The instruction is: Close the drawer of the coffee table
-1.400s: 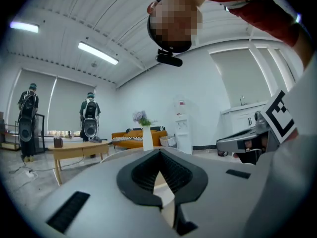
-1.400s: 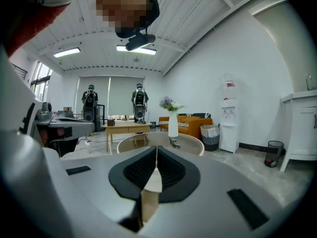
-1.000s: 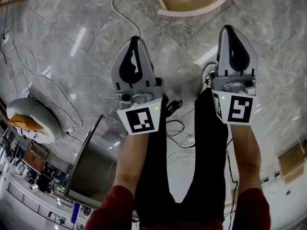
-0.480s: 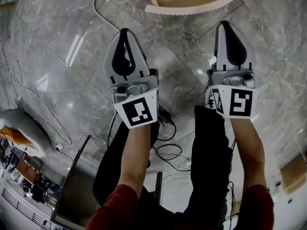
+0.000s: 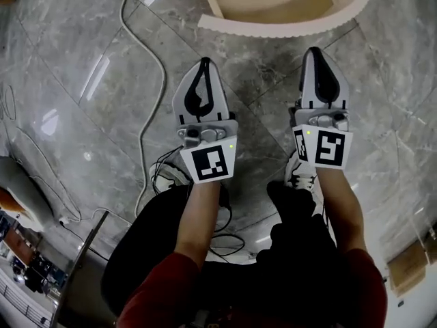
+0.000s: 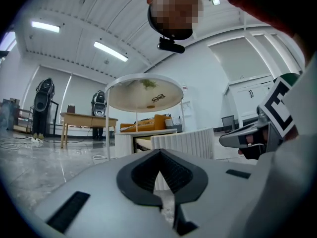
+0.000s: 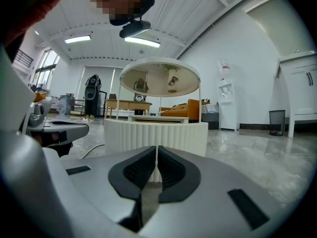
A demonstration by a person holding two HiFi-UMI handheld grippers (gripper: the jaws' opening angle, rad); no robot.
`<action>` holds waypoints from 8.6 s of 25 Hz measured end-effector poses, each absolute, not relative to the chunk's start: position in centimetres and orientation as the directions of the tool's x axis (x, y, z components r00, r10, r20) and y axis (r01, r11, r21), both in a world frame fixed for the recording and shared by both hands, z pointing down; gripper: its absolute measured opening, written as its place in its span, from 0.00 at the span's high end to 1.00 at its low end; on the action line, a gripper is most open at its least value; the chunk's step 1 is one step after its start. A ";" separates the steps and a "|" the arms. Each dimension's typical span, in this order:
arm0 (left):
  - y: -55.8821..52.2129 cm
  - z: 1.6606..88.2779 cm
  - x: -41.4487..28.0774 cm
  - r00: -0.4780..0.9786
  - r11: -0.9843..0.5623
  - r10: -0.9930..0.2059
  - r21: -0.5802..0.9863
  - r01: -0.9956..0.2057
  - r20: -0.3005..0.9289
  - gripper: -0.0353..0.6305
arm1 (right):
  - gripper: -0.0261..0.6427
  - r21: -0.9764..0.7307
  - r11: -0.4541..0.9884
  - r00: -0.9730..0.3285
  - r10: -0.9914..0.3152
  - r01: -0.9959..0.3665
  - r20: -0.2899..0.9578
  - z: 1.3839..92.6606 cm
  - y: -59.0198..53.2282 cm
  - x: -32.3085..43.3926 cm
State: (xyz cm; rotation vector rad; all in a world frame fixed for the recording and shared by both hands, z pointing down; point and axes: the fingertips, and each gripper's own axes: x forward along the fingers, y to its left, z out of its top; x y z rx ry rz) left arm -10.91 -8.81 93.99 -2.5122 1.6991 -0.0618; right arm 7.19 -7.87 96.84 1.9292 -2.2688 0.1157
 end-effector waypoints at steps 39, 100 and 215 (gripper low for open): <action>-9.2 95.9 -8.9 0.359 -0.353 -0.933 -0.120 -0.928 -0.027 0.93 | 0.45 0.019 0.287 -0.276 -0.936 -0.958 0.219 100.2 -13.2 5.4; -11.2 100.2 -8.7 0.344 -0.375 -0.900 -0.072 -0.924 0.269 0.93 | 0.45 0.053 0.305 -0.287 -0.933 -0.951 0.217 100.4 -31.8 2.4; -9.1 3.4 -20.7 0.330 -0.320 -0.944 -0.167 -0.932 -0.031 0.93 | 0.93 0.091 0.152 -0.164 -0.976 -0.984 -0.146 1.2 -9.7 5.0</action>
